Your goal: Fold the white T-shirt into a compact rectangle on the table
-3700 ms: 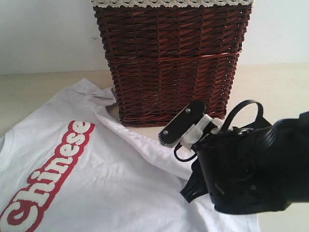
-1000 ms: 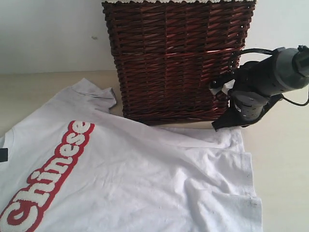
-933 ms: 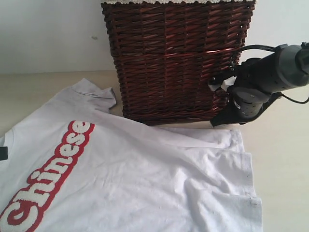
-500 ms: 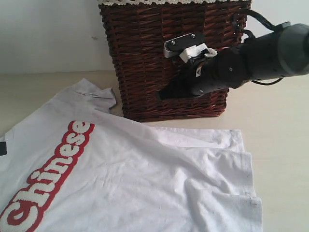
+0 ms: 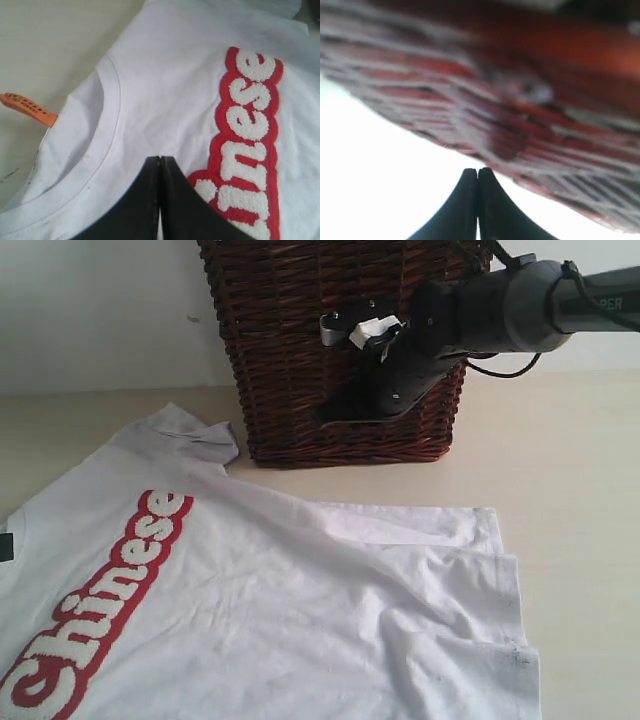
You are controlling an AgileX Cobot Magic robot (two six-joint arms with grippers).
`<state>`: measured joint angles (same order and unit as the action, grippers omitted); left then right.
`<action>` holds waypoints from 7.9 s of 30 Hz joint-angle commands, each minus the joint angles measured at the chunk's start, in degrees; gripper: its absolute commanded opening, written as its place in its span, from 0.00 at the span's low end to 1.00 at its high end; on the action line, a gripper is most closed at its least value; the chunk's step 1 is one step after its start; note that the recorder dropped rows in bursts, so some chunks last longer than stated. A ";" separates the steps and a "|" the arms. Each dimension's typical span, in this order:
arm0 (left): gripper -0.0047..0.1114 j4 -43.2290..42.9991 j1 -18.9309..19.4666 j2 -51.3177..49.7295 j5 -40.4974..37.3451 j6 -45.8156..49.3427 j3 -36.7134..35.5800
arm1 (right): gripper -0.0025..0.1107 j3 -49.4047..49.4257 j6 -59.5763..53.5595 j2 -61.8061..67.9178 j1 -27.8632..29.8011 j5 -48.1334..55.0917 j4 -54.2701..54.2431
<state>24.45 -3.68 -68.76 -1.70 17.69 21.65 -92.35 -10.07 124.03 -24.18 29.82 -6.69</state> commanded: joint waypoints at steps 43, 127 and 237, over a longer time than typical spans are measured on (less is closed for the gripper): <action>0.04 0.39 -0.32 0.29 -0.94 -0.13 -0.10 | 0.02 38.10 55.99 -9.55 5.29 -11.78 51.45; 0.04 -20.98 -6.42 -74.52 -47.72 -8.47 107.91 | 0.02 41.92 29.25 -27.88 7.49 -22.96 32.44; 0.04 -2.49 6.88 -76.55 -46.00 -2.83 100.99 | 0.02 42.23 29.56 -27.88 7.49 -20.64 32.30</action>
<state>18.73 3.33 -145.27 -50.03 15.21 122.06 -50.45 19.63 96.64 -16.65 9.79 25.35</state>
